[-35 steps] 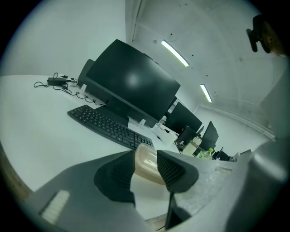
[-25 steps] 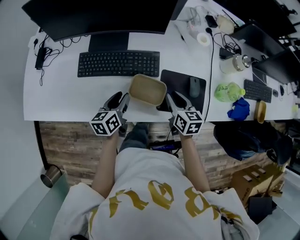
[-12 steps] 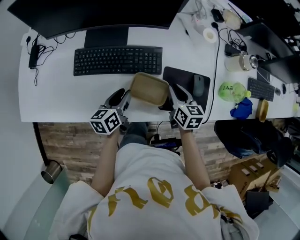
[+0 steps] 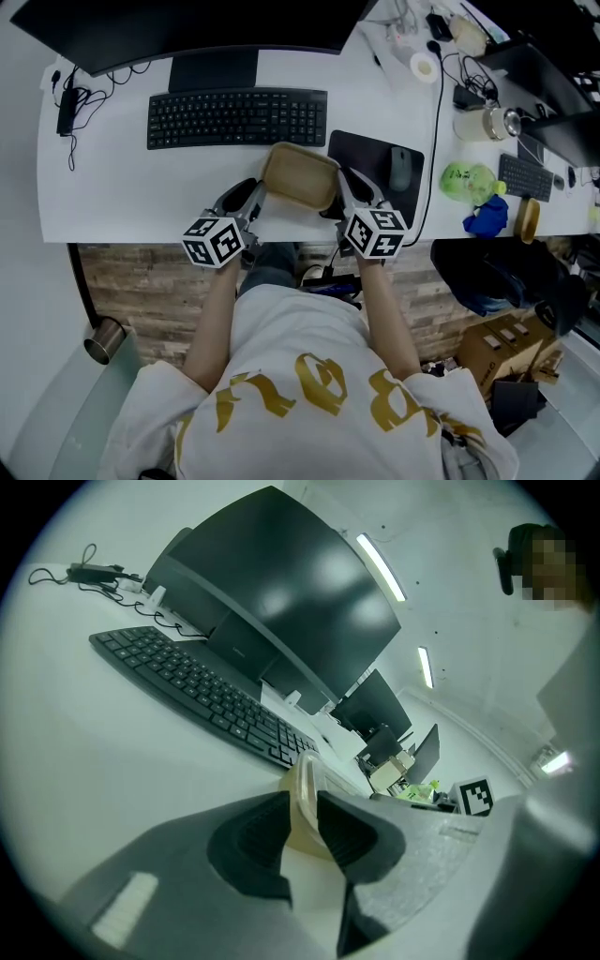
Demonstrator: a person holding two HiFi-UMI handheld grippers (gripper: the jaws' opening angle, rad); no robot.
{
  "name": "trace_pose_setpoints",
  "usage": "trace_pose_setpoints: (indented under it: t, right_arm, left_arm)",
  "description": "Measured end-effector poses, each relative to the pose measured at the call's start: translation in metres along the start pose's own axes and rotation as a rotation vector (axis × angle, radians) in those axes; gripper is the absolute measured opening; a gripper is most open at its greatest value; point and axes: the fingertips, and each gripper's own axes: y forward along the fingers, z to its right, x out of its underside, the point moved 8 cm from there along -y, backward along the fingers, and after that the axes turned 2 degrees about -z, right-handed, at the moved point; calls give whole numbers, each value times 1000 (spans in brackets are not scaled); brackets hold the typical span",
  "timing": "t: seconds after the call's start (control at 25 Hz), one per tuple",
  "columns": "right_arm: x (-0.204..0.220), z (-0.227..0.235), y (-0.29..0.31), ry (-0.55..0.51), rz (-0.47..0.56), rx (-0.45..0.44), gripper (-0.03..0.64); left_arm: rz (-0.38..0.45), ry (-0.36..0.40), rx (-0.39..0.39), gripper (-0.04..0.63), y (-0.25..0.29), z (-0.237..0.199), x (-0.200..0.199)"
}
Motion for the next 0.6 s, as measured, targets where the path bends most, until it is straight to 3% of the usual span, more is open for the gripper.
trace_pose_setpoints:
  t: [0.08, 0.6]
  right_arm:
    - [0, -1, 0, 1, -1, -1, 69]
    - [-10, 0, -6, 26, 15, -8, 52]
  left_arm:
    - [1, -7, 13, 69, 0, 0, -1]
    - [0, 5, 21, 66, 2, 7, -8]
